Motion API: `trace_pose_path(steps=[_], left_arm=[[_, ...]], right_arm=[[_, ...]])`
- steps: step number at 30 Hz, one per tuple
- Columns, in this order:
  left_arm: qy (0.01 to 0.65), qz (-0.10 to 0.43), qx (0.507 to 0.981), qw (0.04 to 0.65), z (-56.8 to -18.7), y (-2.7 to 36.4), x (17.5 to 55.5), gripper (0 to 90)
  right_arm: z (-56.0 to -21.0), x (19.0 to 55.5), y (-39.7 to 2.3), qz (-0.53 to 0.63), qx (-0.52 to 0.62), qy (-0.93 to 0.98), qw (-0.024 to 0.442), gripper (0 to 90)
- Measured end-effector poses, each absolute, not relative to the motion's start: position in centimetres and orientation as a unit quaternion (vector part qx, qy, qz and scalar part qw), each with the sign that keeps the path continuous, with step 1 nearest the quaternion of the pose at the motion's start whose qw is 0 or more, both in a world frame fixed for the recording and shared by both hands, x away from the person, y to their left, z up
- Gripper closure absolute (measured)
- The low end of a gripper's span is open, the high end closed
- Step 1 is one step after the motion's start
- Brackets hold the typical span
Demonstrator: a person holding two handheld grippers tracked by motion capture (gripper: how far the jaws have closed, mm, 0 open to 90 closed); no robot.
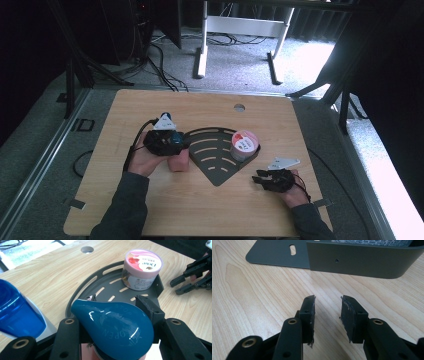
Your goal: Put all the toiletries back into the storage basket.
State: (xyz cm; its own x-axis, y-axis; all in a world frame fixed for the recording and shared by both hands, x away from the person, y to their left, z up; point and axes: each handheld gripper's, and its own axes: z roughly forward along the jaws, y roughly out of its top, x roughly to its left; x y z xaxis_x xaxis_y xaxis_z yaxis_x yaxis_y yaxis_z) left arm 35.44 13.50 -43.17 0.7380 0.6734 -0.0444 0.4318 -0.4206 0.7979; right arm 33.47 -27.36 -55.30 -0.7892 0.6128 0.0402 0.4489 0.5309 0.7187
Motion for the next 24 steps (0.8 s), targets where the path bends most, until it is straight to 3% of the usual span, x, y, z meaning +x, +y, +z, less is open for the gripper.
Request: trace_pose_path(steps=[24], left_arm=[[0.327, 0.142, 0.830, 0.428, -42.3, 11.5, 36.0, 53.5]], right_arm=[[-55.4, 33.5, -27.3, 0.380, 0.307, 0.865, 0.114, 57.9]])
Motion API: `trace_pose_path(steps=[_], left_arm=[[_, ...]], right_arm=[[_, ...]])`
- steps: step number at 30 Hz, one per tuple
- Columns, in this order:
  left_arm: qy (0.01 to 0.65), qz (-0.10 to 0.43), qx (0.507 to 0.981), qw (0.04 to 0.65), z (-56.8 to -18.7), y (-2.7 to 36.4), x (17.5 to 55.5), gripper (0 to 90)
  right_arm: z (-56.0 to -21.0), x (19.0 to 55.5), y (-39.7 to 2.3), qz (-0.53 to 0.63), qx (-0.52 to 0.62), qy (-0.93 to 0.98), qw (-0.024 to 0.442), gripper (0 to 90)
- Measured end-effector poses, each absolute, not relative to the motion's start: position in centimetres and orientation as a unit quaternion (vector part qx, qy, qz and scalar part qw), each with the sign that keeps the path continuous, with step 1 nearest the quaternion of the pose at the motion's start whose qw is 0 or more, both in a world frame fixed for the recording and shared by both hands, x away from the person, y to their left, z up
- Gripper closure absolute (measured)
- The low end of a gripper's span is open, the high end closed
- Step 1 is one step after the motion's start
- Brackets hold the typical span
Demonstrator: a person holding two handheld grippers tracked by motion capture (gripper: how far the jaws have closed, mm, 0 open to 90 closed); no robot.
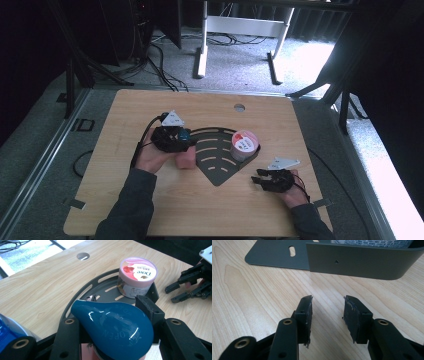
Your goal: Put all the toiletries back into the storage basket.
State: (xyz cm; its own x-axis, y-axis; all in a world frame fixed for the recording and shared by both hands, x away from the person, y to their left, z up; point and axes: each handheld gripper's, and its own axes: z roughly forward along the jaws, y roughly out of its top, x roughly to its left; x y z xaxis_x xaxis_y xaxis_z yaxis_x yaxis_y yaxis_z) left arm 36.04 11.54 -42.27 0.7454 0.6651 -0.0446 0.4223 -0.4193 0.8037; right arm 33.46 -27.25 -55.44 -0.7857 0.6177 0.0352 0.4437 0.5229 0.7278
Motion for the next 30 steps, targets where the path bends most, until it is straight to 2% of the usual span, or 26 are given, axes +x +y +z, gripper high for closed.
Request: trace_pose_path(steps=[30], left_arm=[[0.330, 0.147, 0.827, 0.431, -42.1, 8.8, 37.3, 53.5]], right_arm=[[-55.5, 33.5, -27.3, 0.382, 0.307, 0.864, 0.116, 57.7]])
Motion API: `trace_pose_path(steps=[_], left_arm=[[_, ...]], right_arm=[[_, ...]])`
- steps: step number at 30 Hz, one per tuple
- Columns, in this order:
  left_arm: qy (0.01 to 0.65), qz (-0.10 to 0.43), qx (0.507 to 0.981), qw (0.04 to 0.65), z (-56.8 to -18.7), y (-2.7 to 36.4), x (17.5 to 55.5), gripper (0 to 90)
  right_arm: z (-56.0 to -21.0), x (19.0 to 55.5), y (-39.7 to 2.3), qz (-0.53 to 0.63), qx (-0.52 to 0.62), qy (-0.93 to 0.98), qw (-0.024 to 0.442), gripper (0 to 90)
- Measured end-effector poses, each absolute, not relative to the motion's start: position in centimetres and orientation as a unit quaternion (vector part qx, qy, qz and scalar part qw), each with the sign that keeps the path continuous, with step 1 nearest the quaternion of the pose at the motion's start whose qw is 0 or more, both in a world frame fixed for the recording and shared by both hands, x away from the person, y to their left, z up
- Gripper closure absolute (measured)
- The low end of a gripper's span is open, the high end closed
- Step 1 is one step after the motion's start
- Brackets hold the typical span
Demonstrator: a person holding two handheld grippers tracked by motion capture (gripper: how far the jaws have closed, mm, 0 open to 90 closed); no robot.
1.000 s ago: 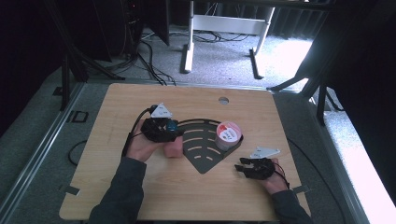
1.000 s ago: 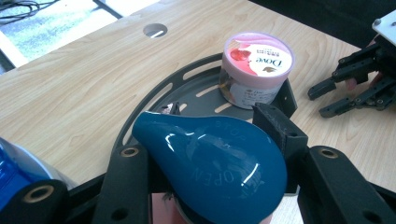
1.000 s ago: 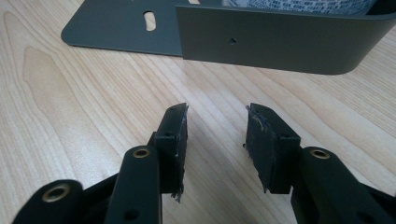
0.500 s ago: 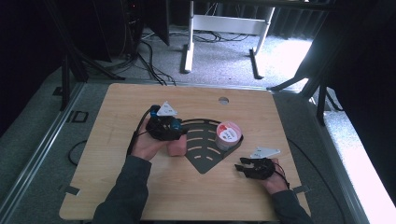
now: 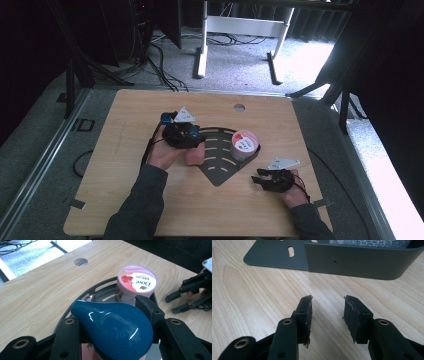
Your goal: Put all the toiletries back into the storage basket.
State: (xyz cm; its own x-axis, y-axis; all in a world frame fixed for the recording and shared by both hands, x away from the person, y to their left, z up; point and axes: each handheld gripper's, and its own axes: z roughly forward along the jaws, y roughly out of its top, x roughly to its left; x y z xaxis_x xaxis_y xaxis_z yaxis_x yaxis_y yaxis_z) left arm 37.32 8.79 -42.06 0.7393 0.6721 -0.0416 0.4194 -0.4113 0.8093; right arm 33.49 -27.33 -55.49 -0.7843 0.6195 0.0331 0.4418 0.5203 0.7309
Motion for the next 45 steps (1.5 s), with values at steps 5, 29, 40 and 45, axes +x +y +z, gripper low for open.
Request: trace_pose_path(steps=[5, 29, 40, 45], left_arm=[[0.330, 0.146, 0.827, 0.430, -42.2, 8.5, 37.6, 53.5], [0.325, 0.145, 0.828, 0.434, -42.4, 6.5, 38.8, 53.6], [0.319, 0.145, 0.827, 0.439, -42.5, 5.9, 39.4, 53.7], [0.320, 0.143, 0.829, 0.436, -42.9, 5.6, 39.8, 53.7]], right_arm=[[-55.5, 33.5, -27.3, 0.381, 0.307, 0.864, 0.117, 57.7], [-55.5, 33.5, -27.3, 0.380, 0.306, 0.865, 0.117, 57.7], [-55.5, 33.5, -27.3, 0.380, 0.306, 0.865, 0.118, 57.7], [-55.5, 33.5, -27.3, 0.380, 0.306, 0.865, 0.118, 57.7]])
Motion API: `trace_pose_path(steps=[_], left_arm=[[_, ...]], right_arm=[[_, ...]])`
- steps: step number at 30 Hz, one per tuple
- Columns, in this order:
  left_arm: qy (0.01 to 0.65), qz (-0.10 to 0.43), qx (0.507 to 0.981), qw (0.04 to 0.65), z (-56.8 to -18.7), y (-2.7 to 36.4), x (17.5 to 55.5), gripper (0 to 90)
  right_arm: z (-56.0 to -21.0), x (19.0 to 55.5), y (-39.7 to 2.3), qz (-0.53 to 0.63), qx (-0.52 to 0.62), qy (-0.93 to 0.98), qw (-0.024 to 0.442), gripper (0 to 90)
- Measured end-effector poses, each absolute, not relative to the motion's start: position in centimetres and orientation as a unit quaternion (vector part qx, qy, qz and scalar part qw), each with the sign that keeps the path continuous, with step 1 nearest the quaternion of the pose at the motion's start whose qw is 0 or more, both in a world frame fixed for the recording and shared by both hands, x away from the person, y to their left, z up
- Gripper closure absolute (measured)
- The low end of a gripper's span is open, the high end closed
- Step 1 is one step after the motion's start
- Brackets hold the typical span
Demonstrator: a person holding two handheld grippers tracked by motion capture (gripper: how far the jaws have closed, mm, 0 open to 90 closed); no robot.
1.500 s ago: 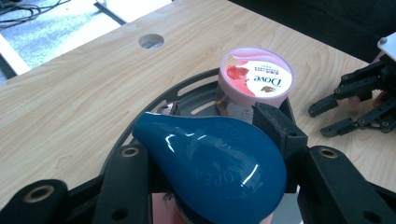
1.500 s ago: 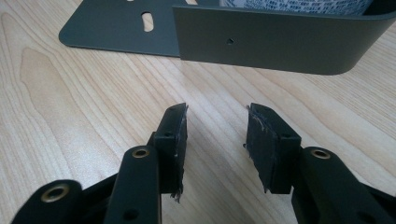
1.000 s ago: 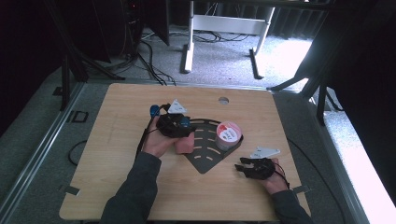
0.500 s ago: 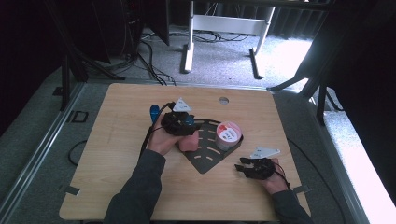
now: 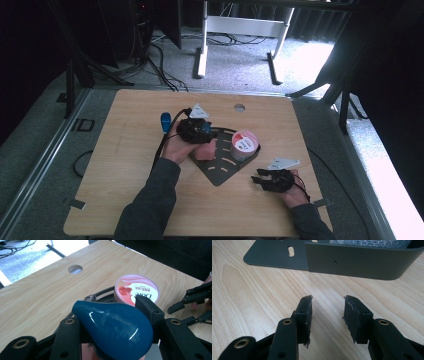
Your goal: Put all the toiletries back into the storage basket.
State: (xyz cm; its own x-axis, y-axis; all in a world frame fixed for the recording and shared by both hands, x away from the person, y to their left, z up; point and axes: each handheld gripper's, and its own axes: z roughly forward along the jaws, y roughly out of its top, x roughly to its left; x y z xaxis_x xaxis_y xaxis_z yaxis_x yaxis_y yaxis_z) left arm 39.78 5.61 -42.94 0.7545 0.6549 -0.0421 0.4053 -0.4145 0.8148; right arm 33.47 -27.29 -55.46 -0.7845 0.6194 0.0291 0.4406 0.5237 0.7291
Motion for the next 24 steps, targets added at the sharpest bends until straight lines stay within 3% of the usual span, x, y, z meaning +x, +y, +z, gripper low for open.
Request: trace_pose_path(steps=[24], left_arm=[[0.327, 0.144, 0.821, 0.446, -44.4, 4.2, 41.3, 54.0]], right_arm=[[-55.5, 33.5, -27.3, 0.381, 0.308, 0.864, 0.116, 57.7]])
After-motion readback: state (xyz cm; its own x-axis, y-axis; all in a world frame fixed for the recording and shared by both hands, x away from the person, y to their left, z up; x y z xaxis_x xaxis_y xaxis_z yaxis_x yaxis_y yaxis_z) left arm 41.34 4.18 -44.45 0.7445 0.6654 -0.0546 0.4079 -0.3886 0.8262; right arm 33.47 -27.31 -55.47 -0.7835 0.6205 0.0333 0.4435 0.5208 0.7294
